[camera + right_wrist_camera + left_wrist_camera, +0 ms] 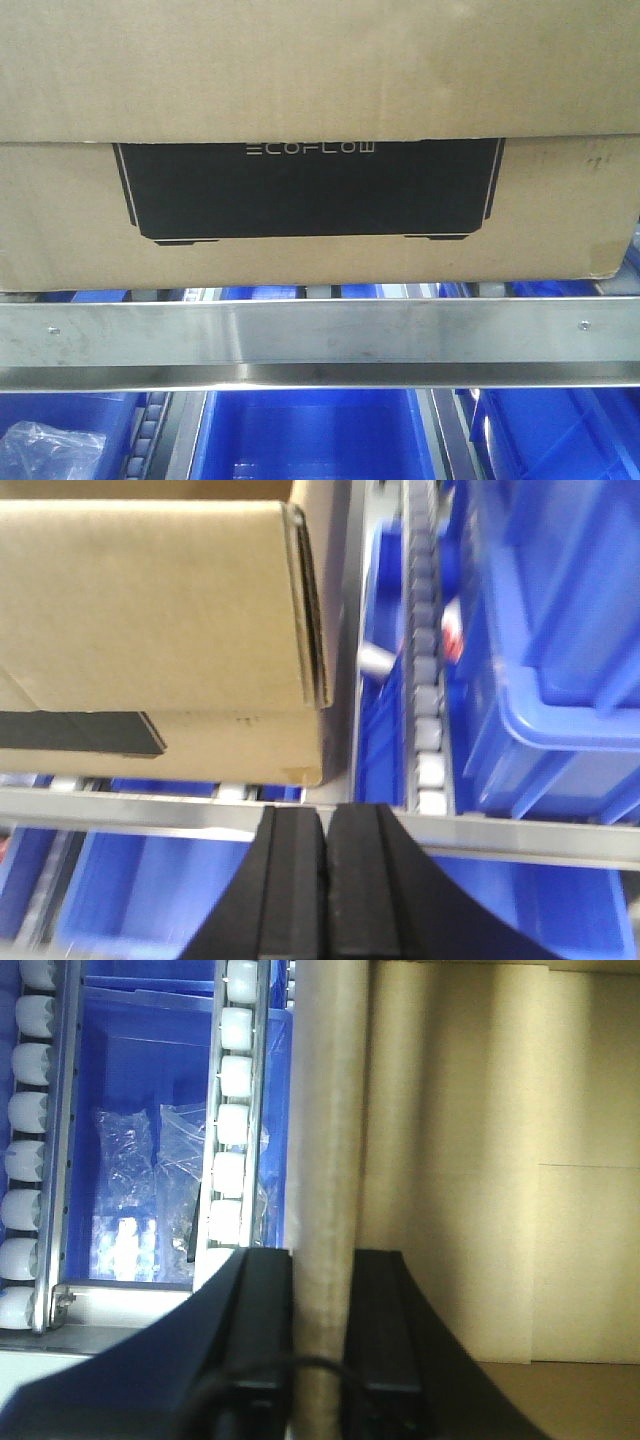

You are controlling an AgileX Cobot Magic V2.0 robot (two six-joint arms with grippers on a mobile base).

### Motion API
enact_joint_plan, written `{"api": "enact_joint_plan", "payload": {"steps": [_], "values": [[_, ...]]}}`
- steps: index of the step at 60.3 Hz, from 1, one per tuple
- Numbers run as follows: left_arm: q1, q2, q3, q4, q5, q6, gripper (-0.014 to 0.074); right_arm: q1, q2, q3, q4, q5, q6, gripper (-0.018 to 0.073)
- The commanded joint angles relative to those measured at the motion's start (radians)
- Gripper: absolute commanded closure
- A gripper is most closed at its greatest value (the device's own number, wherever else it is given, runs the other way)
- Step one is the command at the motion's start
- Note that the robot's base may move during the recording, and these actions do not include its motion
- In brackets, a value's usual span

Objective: Grab box from left shelf to table start
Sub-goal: 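Close both grippers on the box side walls to clamp it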

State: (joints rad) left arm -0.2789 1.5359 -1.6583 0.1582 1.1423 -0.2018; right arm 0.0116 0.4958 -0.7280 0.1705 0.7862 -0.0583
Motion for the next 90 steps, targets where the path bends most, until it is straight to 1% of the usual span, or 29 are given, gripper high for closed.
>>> {"api": "enact_joint_plan", "payload": {"steps": [1,4,10,13,15,18,25,31,41,48,54,59,73,83,90], "values": [[-0.003,-0.022,-0.025,-0.021,-0.042,-0.003,0.0682,-0.004,0.091,-0.112,0.005,-0.021,0.006,0.0463],[-0.003,-0.022,-0.025,-0.021,-0.042,-0.003,0.0682,-0.004,0.134,-0.156,-0.003,0.007,0.007,0.0385],[-0.003,-0.022,-0.025,-0.021,-0.042,-0.003,0.0682,-0.004,0.2,-0.235,-0.025,0.034,0.039,0.0165],[-0.003,-0.022,-0.025,-0.021,-0.042,-0.003,0.0682,-0.004,0.222,-0.267,-0.037,0.044,0.058,0.0082],[-0.003,-0.022,-0.025,-0.021,-0.042,-0.003,0.0682,-0.003,0.234,-0.288,-0.046,0.05,0.074,0.0041],[-0.003,-0.022,-0.025,-0.021,-0.042,-0.003,0.0682,-0.002,0.248,-0.316,-0.061,0.062,0.08,0.0013],[-0.003,-0.022,-0.025,-0.021,-0.042,-0.003,0.0682,0.01,0.275,-0.369,-0.105,0.1,0.129,0.0017],[-0.003,-0.022,-0.025,-0.021,-0.042,-0.003,0.0682,0.035,0.301,-0.404,-0.131,0.121,0.201,0.0017],[-0.003,-0.022,-0.025,-0.021,-0.042,-0.003,0.0682,0.093,0.363,-0.467,-0.181,0.152,0.293,0.0017],[-0.003,-0.022,-0.025,-0.021,-0.042,-0.003,0.0682,0.116,0.418,-0.525,-0.198,0.157,0.328,0.0017],[-0.003,-0.022,-0.025,-0.021,-0.042,-0.003,0.0682,0.117,0.476,-0.583,-0.201,0.167,0.328,0.0017],[-0.003,-0.022,-0.025,-0.021,-0.042,-0.003,0.0682,0.117,0.546,-0.644,-0.201,0.201,0.327,0.0017],[-0.003,-0.022,-0.025,-0.021,-0.042,-0.003,0.0682,0.117,0.764,-0.839,-0.198,0.246,0.258,0.0017],[-0.003,-0.022,-0.025,-0.021,-0.042,-0.003,0.0682,0.115,0.872,-0.916,-0.183,0.261,0.223,0.0017],[-0.003,-0.022,-0.025,-0.021,-0.042,-0.003,0.0682,0.099,0.93,-0.954,-0.17,0.26,0.208,0.0017]]}}
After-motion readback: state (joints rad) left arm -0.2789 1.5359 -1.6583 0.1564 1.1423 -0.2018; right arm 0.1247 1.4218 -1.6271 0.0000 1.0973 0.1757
